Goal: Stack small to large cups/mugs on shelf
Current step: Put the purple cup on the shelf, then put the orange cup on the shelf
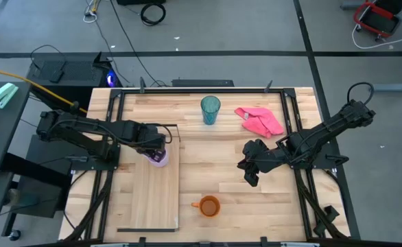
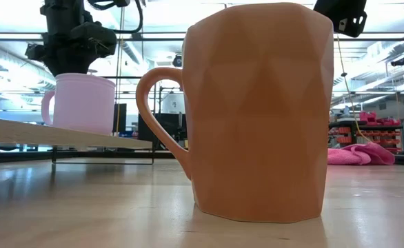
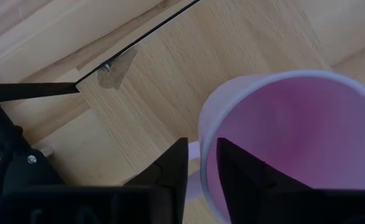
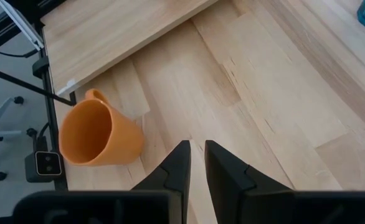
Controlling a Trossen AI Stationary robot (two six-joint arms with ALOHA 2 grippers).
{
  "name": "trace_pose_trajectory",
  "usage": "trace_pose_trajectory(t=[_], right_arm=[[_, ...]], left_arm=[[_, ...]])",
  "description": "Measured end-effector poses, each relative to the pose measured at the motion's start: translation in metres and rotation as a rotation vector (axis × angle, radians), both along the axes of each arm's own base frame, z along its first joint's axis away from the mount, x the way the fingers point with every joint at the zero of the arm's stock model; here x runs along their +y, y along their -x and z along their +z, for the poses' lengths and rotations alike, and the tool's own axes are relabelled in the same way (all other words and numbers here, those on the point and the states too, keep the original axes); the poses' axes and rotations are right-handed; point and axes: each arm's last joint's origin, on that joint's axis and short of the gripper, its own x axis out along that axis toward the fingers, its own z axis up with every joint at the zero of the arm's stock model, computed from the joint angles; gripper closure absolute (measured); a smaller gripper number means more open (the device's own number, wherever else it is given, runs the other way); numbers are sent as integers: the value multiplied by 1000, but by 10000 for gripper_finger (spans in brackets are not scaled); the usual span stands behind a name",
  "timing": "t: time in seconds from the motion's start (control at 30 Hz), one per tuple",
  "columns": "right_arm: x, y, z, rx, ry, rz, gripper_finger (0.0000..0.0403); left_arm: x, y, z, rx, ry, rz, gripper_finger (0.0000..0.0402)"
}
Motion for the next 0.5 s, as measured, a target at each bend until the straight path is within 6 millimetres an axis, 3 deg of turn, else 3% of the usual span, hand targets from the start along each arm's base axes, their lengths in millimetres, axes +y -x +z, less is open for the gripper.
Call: trace_pose_trajectory(t=[0.5], right_arm=[[0,-1,1,-11,-6,0,347]], left_arm=[[0,27,41,-321,50,77,303]])
